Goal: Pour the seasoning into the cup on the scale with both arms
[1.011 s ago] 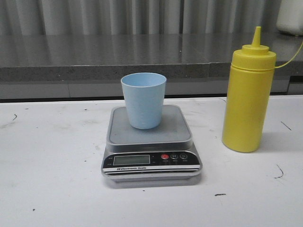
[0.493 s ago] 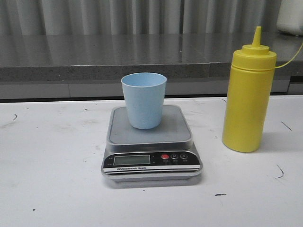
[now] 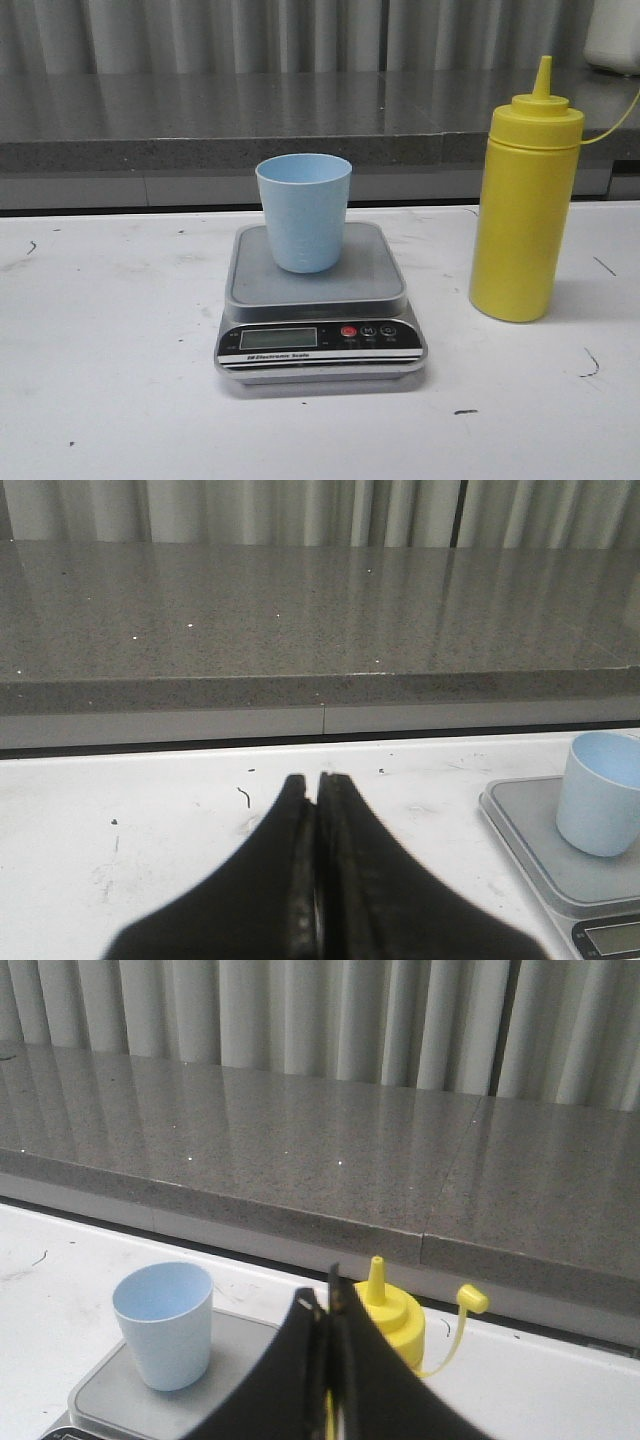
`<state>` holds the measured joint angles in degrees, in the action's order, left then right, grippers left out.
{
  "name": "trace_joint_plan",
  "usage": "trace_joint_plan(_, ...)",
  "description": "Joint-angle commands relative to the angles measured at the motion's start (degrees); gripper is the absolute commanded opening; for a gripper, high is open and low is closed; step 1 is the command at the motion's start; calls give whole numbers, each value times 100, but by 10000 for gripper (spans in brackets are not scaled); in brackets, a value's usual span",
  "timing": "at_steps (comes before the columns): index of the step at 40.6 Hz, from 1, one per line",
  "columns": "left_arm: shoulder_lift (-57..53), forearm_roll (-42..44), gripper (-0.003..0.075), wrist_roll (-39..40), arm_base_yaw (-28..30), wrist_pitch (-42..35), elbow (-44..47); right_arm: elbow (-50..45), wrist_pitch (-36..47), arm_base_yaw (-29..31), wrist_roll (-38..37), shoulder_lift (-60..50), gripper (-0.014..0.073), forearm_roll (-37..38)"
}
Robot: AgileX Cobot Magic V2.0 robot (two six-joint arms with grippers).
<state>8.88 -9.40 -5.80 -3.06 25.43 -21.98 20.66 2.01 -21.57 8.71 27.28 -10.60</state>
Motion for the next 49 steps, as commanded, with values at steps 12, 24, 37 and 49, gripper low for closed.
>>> trace_joint_plan(12,64,-58,-20,17,23,-454,-162,209,431,11,52,0,-119,32)
trace_joint_plan(24,-119,140,-20,315,34,-1002,99,209,431,11,52,0,-119,32)
trace_joint_plan(37,-1037,655,-20,960,248,-1501,1339,204,429,11,52,0,-119,32)
trace_joint_plan(49,-1021,643,-20,960,565,-1947,2160,196,430,11,52,7,-119,32)
